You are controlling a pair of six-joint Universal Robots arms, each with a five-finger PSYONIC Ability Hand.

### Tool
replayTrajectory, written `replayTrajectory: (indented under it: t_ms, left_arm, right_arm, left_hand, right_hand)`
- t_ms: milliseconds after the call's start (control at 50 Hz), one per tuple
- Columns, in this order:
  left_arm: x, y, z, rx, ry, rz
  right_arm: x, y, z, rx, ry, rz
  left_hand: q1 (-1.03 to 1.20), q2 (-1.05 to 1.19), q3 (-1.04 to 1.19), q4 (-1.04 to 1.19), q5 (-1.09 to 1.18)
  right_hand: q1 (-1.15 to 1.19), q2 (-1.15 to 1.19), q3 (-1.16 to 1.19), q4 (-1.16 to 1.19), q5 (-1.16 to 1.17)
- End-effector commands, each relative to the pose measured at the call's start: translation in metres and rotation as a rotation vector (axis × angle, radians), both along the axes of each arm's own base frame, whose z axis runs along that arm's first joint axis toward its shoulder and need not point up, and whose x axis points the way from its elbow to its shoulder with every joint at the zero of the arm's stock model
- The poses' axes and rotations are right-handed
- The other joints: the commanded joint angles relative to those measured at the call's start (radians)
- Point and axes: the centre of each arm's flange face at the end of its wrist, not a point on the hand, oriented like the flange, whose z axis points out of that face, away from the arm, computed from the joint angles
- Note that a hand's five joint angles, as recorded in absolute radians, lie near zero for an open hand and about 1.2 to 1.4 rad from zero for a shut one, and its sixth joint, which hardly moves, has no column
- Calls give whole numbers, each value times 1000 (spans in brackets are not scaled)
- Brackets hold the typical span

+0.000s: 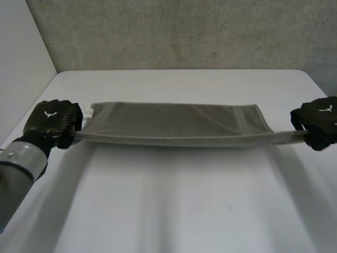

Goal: Fold the towel.

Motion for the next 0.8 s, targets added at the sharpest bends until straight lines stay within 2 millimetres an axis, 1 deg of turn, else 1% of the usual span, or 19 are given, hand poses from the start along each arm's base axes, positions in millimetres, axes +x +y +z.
replayTrajectory:
  t_ms: [20, 120, 220, 260, 280, 300, 320, 340, 360, 420, 440, 480, 540, 580, 600, 640, 700, 740, 800]
  left_arm:
    - [2, 33, 23, 1, 3, -25]
    - [0, 35, 29, -13, 8, -62]
    - [-2, 18, 24, -10, 5, -71]
    - [-5, -6, 6, 15, -32, -71]
    - [-5, -6, 6, 15, -32, -71]
    - [-7, -18, -3, 18, -62, -72]
    - [-9, -30, -11, 16, -94, -78]
    - [-9, -30, -11, 16, -94, -79]
    - [-9, -30, -11, 16, -94, -79]
    - [-16, -71, -40, 16, -205, -102]
    - [-16, -71, -40, 16, -205, -102]
    - [-23, -95, -51, -5, -229, -114]
    - [-27, -108, -56, -13, -231, -114]
    - [-39, -128, -63, -40, -234, -113]
    - [-39, -128, -63, -40, -234, -113]
    - [-48, -144, -69, -66, -236, -104]
    - [-51, -151, -73, -80, -240, -99]
    - [-55, -164, -80, -104, -235, -91]
    - [-63, -168, -88, -114, -238, -106]
  right_arm:
    - [-10, 19, 22, 19, 37, 26]
    - [-15, 14, 32, -25, 63, 26]
    - [-14, 5, 31, -25, 65, 35]
    - [-18, -15, 14, 36, 51, 33]
    - [-18, -15, 14, 36, 51, 33]
    - [-17, -27, 7, 58, 44, 37]
    - [-8, -35, 0, 76, 35, 63]
    - [-8, -35, 0, 76, 35, 64]
    - [3, -42, -5, 85, 31, 87]
    - [16, -63, -20, 108, 25, 69]
    - [16, -63, -20, 108, 25, 69]
    - [28, -90, -42, 88, 45, 27]
    - [35, -100, -49, 59, 54, 17]
    - [45, -117, -60, -14, 55, -9]
    - [45, -117, -61, -14, 55, -10]
    - [51, -133, -66, -111, 42, -47]
    - [57, -144, -67, -208, 26, -69]
    - [60, -149, -68, -252, 21, -75]
    - [66, -154, -72, -300, 14, -73]
  left_hand:
    - [187, 179, 181, 178, 357]
    - [187, 179, 181, 178, 357]
    - [187, 179, 181, 178, 357]
    - [187, 179, 181, 178, 357]
    - [187, 179, 181, 178, 357]
    - [187, 179, 181, 178, 357]
    - [187, 179, 181, 178, 357]
    - [187, 179, 181, 178, 357]
    - [187, 179, 181, 178, 357]
    - [187, 179, 181, 178, 357]
    - [187, 179, 181, 178, 357]
    - [187, 179, 181, 178, 357]
    - [187, 179, 181, 178, 357]
    - [187, 179, 181, 178, 357]
    - [187, 179, 181, 178, 357]
    - [187, 179, 181, 178, 357]
    - [187, 179, 181, 178, 357]
    - [187, 179, 181, 178, 357]
    - [187, 179, 181, 178, 357]
  right_hand:
    - [72, 59, 52, 66, 52]
    - [72, 59, 52, 66, 52]
    - [72, 59, 52, 66, 52]
    - [72, 59, 52, 66, 52]
    - [72, 59, 52, 66, 52]
    - [72, 59, 52, 66, 52]
    - [72, 59, 52, 66, 52]
    - [72, 59, 52, 66, 52]
    - [72, 59, 52, 66, 52]
    - [72, 59, 52, 66, 52]
    - [72, 59, 52, 66, 52]
    - [72, 59, 52, 66, 52]
    - [72, 59, 52, 66, 52]
    - [72, 59, 52, 66, 52]
    - [72, 59, 52, 66, 52]
    - [72, 59, 52, 66, 52]
    - [72, 59, 52, 66, 52]
    - [72, 59, 52, 66, 52]
    - [72, 59, 52, 66, 52]
